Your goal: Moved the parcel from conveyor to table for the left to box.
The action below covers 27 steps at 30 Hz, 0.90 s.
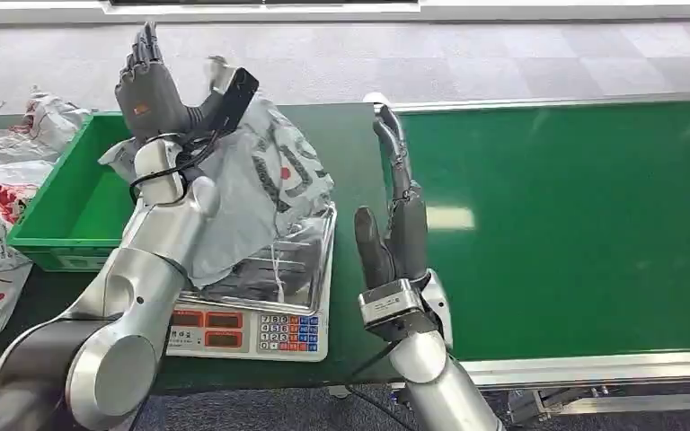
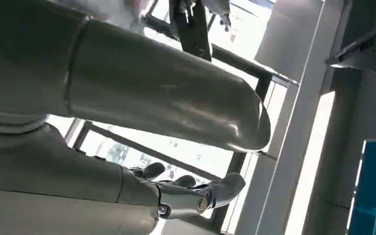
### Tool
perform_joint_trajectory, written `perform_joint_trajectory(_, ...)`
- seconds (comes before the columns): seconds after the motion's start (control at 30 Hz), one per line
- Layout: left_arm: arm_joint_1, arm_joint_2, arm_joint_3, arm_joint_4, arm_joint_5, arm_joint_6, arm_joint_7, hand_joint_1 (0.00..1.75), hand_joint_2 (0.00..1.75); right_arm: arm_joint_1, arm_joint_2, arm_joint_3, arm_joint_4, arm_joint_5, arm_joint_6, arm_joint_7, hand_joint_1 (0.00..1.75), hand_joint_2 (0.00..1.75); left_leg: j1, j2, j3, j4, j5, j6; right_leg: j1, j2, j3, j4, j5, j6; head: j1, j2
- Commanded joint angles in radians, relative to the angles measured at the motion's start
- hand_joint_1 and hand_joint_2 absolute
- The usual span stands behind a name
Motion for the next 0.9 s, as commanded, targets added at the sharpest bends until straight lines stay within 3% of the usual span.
perform_joint_trajectory(0.03, -0.073, 0.062, 0.163, 0.139, 0.101, 0.004, -0.049, 0.00, 0.00, 0.018, -0.025, -0.004, -0.010, 0.008, 0.034, 0.003, 0.00, 0.00, 0.000, 0.000, 0.000, -0.003, 0.002, -0.002, 0.000, 0.003, -0.001, -0.003, 0.002, 0.002, 0.000, 0.000)
perform_joint_trajectory(0.1, -0.076, 0.057, 0.168, 0.149, 0.117, 0.004, -0.089, 0.00, 0.00, 0.022, -0.029, -0.010, -0.009, 0.007, 0.033, 0.003, 0.00, 0.00, 0.001, -0.002, -0.001, -0.001, 0.001, -0.002, 0.000, 0.001, -0.001, -0.001, 0.001, 0.002, 0.000, 0.000)
perform_joint_trajectory(0.13, -0.086, 0.047, 0.164, 0.163, 0.136, -0.039, -0.182, 0.00, 0.00, 0.029, -0.034, -0.016, -0.014, 0.007, 0.036, 0.001, 0.00, 0.00, 0.000, -0.002, -0.001, 0.000, 0.001, -0.001, 0.000, 0.000, -0.001, -0.001, 0.001, 0.002, 0.000, 0.000)
perform_joint_trajectory(0.17, -0.095, 0.017, 0.193, 0.160, 0.203, -0.120, -0.295, 0.00, 1.75, 0.036, -0.041, -0.024, -0.023, -0.003, 0.042, 0.001, 0.00, 0.00, 0.000, -0.003, -0.001, -0.001, 0.001, -0.001, 0.000, 0.000, -0.001, -0.002, 0.001, 0.002, 0.000, 0.000)
perform_joint_trajectory(0.2, -0.096, 0.007, 0.192, 0.155, 0.206, -0.125, -0.296, 0.00, 1.75, 0.037, -0.046, -0.027, -0.028, -0.005, 0.044, 0.001, 0.00, 0.00, 0.001, -0.004, -0.002, 0.000, 0.001, -0.001, 0.000, -0.001, 0.000, -0.001, 0.000, 0.002, 0.000, 0.000)
perform_joint_trajectory(0.27, -0.100, -0.031, 0.180, 0.134, 0.330, -0.642, -0.588, 0.00, 1.75, 0.031, -0.060, -0.041, -0.032, -0.013, 0.078, 0.001, 0.00, 0.00, 0.001, -0.006, -0.003, 0.001, 0.001, -0.001, 0.001, -0.004, -0.001, -0.001, 0.000, 0.002, 0.000, 0.000)
perform_joint_trajectory(0.3, -0.085, -0.048, 0.158, 0.111, 0.343, -0.712, -0.623, 0.00, 1.75, 0.019, -0.063, -0.048, -0.023, -0.021, 0.084, 0.001, 0.00, 0.00, 0.001, -0.010, -0.003, 0.000, 0.002, -0.001, 0.000, -0.006, -0.001, -0.002, 0.000, 0.003, 0.000, 0.000)
perform_joint_trajectory(0.33, -0.073, -0.045, 0.076, 0.106, 0.359, -1.003, -0.790, 0.00, 1.75, -0.001, -0.061, -0.048, -0.003, -0.039, 0.112, 0.001, 0.00, 0.00, 0.000, -0.010, -0.004, -0.001, 0.003, -0.001, 0.000, -0.006, -0.001, -0.003, 0.001, 0.004, 0.000, 0.000)
perform_joint_trajectory(0.43, -0.023, -0.037, -0.119, 0.080, 0.354, -1.192, -0.897, 0.00, 1.75, -0.029, -0.044, -0.049, 0.041, -0.034, 0.088, 0.001, 0.00, 0.00, -0.001, -0.007, -0.002, -0.002, 0.003, -0.001, -0.001, -0.003, 0.000, -0.004, 0.003, 0.004, 0.000, 0.000)
perform_joint_trajectory(0.5, -0.018, -0.046, -0.128, 0.084, 0.355, -1.176, -0.896, 0.00, 1.75, -0.026, -0.047, -0.047, 0.038, -0.035, 0.086, 0.001, 0.00, 0.00, -0.002, -0.003, -0.002, -0.001, 0.001, 0.000, -0.002, -0.001, 0.000, -0.001, 0.002, 0.002, 0.000, 0.000)
perform_joint_trajectory(0.67, -0.033, -0.088, -0.331, 0.167, 0.200, -1.066, -0.653, 0.00, 1.75, 0.010, -0.064, -0.057, -0.001, -0.020, 0.055, 0.001, 0.00, 0.00, -0.002, -0.004, -0.001, -0.001, 0.002, -0.001, -0.002, -0.002, -0.001, -0.003, 0.002, 0.002, 0.000, 0.000)
perform_joint_trajectory(0.87, -0.013, -0.081, -0.394, 0.195, 0.159, -1.044, -0.537, 0.05, 1.75, 0.027, -0.062, -0.063, -0.013, -0.015, 0.055, 0.001, 0.00, 0.00, -0.003, -0.004, -0.001, -0.004, 0.003, -0.001, -0.003, 0.000, -0.001, -0.006, 0.004, 0.004, 0.000, 0.000)
perform_joint_trajectory(0.9, -0.011, -0.078, -0.396, 0.197, 0.159, -1.038, -0.523, 1.75, 1.75, 0.028, -0.063, -0.062, -0.012, -0.015, 0.053, 0.001, 0.00, 0.00, -0.002, -0.002, -0.002, -0.002, 0.002, 0.000, -0.002, 0.000, -0.002, -0.003, 0.002, 0.003, 0.000, 0.000)
